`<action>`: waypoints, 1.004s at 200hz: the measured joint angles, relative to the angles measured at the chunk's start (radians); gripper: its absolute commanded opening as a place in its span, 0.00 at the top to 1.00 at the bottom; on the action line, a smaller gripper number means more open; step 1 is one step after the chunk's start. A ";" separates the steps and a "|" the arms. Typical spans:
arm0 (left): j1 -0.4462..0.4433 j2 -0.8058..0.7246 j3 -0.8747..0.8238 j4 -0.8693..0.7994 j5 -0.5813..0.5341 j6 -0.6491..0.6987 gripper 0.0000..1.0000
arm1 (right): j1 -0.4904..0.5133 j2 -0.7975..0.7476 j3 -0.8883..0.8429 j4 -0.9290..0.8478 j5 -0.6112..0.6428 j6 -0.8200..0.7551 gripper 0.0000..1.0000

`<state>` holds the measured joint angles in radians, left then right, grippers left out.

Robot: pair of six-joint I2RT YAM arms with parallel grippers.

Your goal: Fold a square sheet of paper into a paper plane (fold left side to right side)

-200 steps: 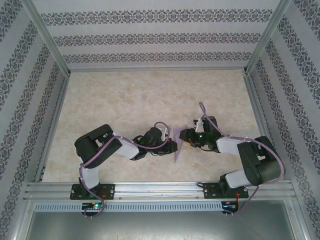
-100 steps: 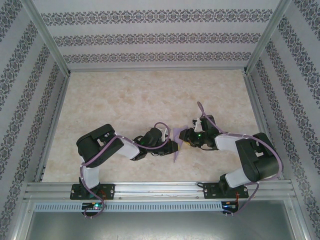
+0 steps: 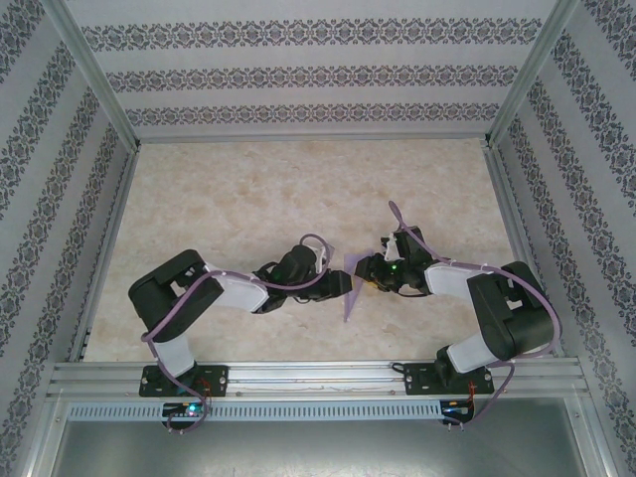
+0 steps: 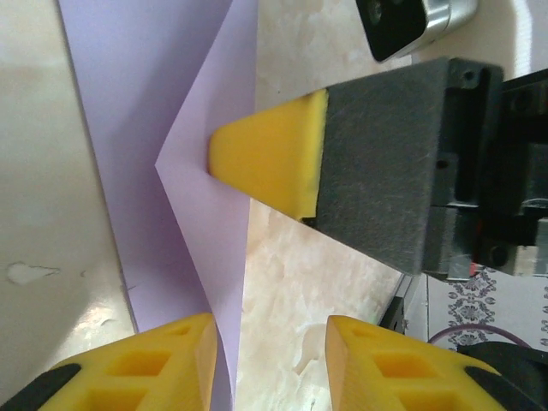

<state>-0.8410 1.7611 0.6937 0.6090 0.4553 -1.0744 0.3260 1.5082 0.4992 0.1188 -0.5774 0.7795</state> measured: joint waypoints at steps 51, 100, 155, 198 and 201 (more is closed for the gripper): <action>0.035 -0.087 0.000 -0.099 -0.022 0.048 0.58 | 0.008 0.000 0.010 -0.022 0.018 -0.001 0.61; 0.038 -0.092 0.000 -0.163 -0.023 0.077 0.57 | 0.019 -0.006 0.013 -0.031 0.042 -0.005 0.61; 0.038 -0.107 0.030 -0.238 -0.038 0.114 0.55 | 0.021 -0.006 0.016 -0.039 0.047 -0.010 0.61; 0.038 -0.073 0.065 -0.231 -0.013 0.117 0.55 | 0.026 -0.002 0.024 -0.053 0.056 -0.016 0.61; 0.038 -0.068 0.068 -0.231 -0.011 0.117 0.55 | 0.026 -0.001 0.025 -0.054 0.056 -0.016 0.61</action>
<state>-0.8028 1.6936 0.7616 0.3782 0.4446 -0.9569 0.3519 1.5074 0.5240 0.0647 -0.5209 0.7639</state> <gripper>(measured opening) 0.445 0.390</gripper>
